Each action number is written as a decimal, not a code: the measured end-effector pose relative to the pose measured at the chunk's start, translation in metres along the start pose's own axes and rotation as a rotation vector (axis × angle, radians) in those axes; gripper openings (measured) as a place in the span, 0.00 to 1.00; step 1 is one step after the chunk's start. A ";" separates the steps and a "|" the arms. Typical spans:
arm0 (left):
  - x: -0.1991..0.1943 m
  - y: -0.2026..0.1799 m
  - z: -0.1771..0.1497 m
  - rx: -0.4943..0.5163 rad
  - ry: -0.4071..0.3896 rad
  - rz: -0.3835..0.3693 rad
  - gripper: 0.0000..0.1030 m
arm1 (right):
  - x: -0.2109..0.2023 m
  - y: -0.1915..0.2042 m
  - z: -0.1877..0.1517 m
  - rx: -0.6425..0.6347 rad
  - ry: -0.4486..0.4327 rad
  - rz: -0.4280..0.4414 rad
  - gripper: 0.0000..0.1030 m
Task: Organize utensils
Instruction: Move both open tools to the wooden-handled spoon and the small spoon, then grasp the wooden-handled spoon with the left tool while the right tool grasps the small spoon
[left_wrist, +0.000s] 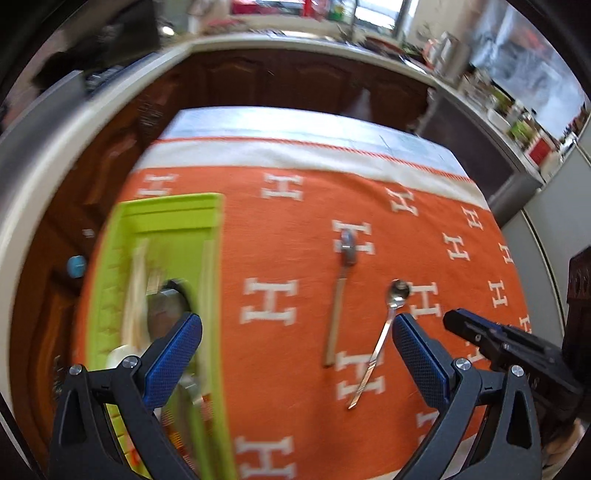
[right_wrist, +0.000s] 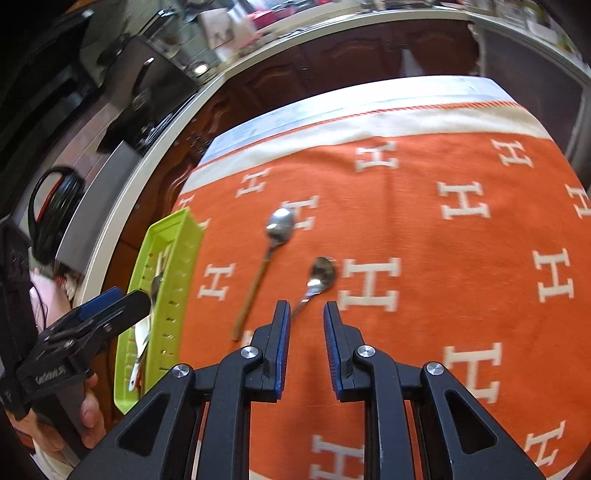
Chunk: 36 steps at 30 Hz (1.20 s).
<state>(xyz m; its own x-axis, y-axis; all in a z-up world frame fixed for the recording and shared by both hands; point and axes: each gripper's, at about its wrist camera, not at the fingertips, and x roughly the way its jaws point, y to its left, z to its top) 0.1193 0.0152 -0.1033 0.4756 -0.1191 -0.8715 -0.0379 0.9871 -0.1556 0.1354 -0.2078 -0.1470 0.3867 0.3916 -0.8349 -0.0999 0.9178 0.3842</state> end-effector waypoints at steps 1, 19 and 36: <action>0.008 -0.005 0.004 0.006 0.013 -0.007 0.99 | -0.001 -0.008 0.000 0.014 -0.004 0.002 0.18; 0.117 -0.026 0.044 0.069 0.109 -0.014 0.68 | 0.039 -0.039 0.010 0.067 0.002 0.036 0.18; 0.118 -0.045 0.044 0.078 0.041 -0.090 0.02 | 0.060 -0.030 0.011 0.025 -0.006 0.015 0.31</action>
<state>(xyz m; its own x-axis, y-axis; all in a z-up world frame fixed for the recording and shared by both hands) 0.2156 -0.0384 -0.1791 0.4381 -0.2106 -0.8739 0.0726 0.9773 -0.1991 0.1714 -0.2125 -0.2048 0.3913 0.4047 -0.8265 -0.0829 0.9100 0.4063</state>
